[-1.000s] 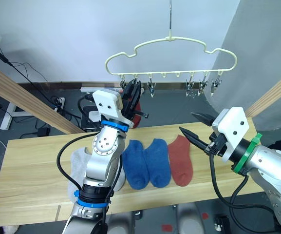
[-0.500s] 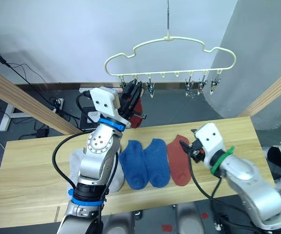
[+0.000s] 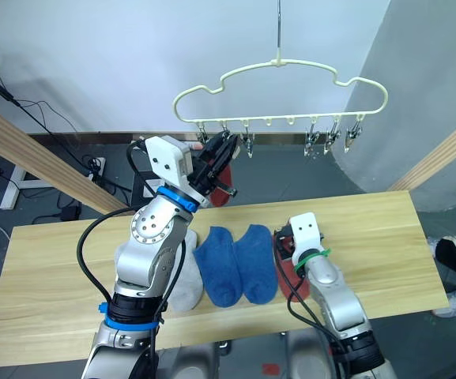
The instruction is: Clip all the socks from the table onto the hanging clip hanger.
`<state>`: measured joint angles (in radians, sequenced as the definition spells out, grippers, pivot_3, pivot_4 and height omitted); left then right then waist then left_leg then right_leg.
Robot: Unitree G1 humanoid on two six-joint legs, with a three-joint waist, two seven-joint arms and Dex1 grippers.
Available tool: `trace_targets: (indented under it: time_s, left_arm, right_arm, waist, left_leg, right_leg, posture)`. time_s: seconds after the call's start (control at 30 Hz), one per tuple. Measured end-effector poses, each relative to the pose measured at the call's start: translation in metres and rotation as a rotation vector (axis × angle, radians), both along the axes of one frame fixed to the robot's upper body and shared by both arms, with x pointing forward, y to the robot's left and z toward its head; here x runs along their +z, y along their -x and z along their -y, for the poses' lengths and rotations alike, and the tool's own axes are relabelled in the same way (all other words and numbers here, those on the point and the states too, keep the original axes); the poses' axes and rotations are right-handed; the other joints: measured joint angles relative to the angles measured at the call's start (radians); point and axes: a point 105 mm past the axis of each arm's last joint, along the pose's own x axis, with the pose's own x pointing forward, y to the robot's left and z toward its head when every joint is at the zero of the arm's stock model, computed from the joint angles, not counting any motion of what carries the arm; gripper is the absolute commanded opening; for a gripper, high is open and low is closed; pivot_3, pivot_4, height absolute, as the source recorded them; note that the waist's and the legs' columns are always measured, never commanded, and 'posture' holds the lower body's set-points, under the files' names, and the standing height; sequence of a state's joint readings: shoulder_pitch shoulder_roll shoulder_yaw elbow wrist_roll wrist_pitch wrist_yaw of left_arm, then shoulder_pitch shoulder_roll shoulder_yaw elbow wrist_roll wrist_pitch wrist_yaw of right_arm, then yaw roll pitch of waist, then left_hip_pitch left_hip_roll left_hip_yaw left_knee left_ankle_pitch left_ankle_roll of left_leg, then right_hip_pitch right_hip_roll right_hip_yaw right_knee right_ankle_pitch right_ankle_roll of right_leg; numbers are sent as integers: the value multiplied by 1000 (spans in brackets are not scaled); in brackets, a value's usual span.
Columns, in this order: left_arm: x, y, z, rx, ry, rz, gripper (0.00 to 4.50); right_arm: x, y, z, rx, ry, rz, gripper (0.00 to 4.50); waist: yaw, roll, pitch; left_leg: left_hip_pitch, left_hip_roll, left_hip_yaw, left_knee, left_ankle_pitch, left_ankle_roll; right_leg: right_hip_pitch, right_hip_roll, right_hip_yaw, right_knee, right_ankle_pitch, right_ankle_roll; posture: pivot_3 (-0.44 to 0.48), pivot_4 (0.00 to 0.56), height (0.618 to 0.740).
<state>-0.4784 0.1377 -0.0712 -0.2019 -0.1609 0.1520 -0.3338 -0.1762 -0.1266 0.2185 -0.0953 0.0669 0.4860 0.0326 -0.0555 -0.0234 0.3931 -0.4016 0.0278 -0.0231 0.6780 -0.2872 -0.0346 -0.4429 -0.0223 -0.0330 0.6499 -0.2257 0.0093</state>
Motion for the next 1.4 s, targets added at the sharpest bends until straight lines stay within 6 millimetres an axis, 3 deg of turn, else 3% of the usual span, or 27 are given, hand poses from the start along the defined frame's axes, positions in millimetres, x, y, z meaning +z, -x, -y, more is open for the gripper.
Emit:
trace_targets:
  time_s: [0.1,0.43,0.6,0.8,0.9,1.03,1.4]
  left_arm:
    - [0,0,-1,-1,-8,0,259]
    - [1,-2,-5,-11,3,-19,259]
    - [1,-3,-9,-42,37,-64,259]
    - [12,-2,-14,-106,76,-94,259]
    - [15,-1,-16,-129,102,-119,259]
    - [21,1,-17,-163,133,-148,259]
    - [24,-2,-26,-167,194,-234,259]
  right_arm:
    - [-4,-1,0,-28,-13,-7,3549]
    - [-3,-6,3,-72,-5,3,1]
    - [4,-5,2,-25,38,33,0]
    - [93,-13,-46,204,68,321,0]
    - [118,-15,-68,271,60,395,0]
    - [130,-22,-80,290,75,437,0]
    - [135,-23,-85,283,80,500,0]
  waist:
    - [0,0,0]
    - [0,0,0]
    - [-1,0,0]
    - [-5,0,0]
    - [-2,0,0]
    - [4,0,0]
    - [-1,0,0]
  left_leg:
    - [0,0,0,0,0,0]
    - [0,1,0,0,0,0]
    - [0,0,0,0,0,0]
    - [1,1,0,0,0,0]
    - [1,1,0,0,0,0]
    - [0,-1,0,1,0,0]
    - [1,0,0,1,0,-1]
  right_leg:
    - [0,0,1,0,0,0]
    - [0,0,1,1,0,1]
    - [0,0,1,1,-1,1]
    - [-1,2,0,3,-1,2]
    - [-2,2,0,7,0,0]
    - [-2,0,0,7,2,-3]
    - [-3,-2,-1,8,2,-3]
  posture:
    - [-131,412,740]
    - [-129,411,740]
    - [-127,412,740]
    - [-128,413,740]
    - [-127,413,740]
    - [-129,410,740]
    - [-157,399,740]
